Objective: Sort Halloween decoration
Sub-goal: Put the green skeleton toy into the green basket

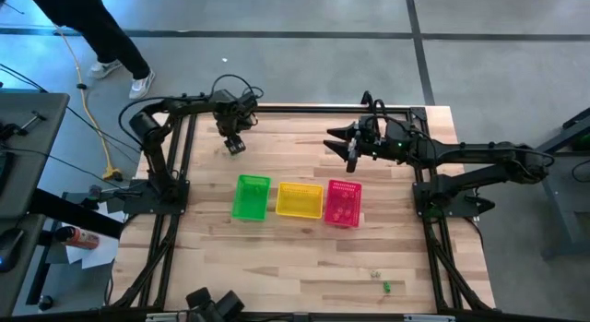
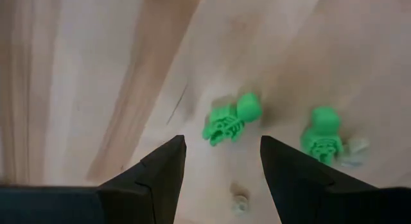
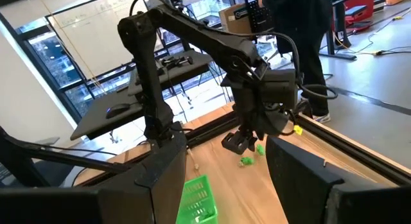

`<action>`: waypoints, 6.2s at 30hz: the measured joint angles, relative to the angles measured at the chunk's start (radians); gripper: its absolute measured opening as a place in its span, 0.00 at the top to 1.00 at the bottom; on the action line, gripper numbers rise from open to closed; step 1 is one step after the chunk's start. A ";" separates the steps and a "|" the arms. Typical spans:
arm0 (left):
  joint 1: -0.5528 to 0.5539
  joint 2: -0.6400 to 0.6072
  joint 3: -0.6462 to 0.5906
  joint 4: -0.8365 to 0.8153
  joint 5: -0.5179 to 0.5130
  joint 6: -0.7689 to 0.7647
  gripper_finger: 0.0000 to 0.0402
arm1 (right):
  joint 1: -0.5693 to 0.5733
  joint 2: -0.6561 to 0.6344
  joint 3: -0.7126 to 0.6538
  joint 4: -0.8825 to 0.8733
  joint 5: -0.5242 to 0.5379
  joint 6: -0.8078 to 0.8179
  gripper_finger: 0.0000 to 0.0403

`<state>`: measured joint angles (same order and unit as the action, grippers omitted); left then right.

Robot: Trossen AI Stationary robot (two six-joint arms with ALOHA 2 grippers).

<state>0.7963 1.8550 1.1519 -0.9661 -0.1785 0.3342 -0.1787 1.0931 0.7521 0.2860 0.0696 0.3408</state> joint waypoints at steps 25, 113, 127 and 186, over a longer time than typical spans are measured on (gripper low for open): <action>0.010 0.070 -0.007 0.075 0.024 0.346 0.64 | 0.003 0.000 0.000 -0.020 0.013 0.019 0.48; -0.620 -0.777 -0.162 0.279 0.367 -0.554 0.98 | 0.003 0.000 0.000 0.159 -0.101 -0.115 0.48; -0.669 -0.592 -0.414 0.293 0.377 -0.550 0.96 | 0.003 0.000 0.000 0.141 -0.094 -0.115 0.48; -0.529 -0.821 -0.210 1.104 0.366 -0.543 0.51 | -0.353 0.093 0.501 -1.280 0.036 0.216 0.48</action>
<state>0.2668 1.0340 0.9417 0.1383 0.1875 -0.2085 -0.5312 1.1861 1.2528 -0.9945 0.1052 0.5573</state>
